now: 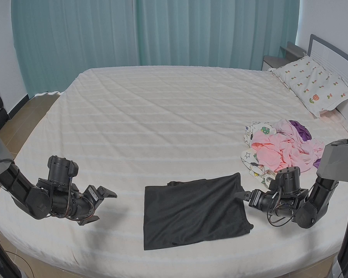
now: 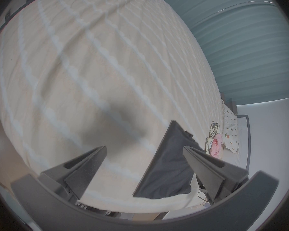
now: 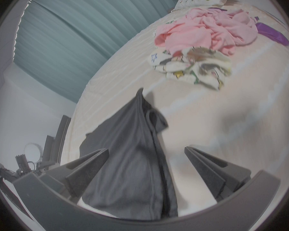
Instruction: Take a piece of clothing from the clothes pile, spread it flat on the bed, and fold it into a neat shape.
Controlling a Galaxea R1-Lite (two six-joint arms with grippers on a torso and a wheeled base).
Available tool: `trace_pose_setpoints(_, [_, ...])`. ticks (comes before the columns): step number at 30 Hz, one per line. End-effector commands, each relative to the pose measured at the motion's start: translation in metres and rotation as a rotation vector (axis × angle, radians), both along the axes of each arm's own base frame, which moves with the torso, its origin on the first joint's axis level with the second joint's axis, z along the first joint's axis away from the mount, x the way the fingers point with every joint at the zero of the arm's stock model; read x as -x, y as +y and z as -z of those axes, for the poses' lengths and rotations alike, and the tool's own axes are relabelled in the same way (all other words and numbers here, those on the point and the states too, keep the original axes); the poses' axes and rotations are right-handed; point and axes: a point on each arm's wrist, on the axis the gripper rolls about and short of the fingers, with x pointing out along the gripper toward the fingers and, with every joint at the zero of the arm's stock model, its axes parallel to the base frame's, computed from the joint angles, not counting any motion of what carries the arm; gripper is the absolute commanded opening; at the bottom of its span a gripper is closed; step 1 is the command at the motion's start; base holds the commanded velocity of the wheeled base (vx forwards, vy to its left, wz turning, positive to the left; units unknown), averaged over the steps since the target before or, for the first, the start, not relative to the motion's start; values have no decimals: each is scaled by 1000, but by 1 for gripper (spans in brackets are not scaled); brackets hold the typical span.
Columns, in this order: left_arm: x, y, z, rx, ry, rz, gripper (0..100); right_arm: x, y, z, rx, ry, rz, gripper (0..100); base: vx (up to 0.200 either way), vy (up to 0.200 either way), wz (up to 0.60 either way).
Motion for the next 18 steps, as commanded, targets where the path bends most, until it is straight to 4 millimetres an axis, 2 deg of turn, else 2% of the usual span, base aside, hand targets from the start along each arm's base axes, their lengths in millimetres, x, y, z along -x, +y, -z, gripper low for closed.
trace_pose_setpoints(1, [3,-1,2,-5,10,9,100,7,6,5,-5,28,-40,100,0,0,0])
trace_pose_setpoints(5, [3,-1,2,-7,9,8,100,8,9,14,2,52,-50,100,0,0,0])
trace_pose_setpoints(11, [2,-1,3,-7,11,6,100,11,7,15,7,66,-49,100,0,0,0])
trace_pose_setpoints(12, [3,-2,3,-8,11,9,100,13,7,15,11,74,-49,0,0,0,0])
trace_pose_setpoints(18, [2,-1,6,-14,22,4,100,23,3,14,28,113,-49,0,0,0,0])
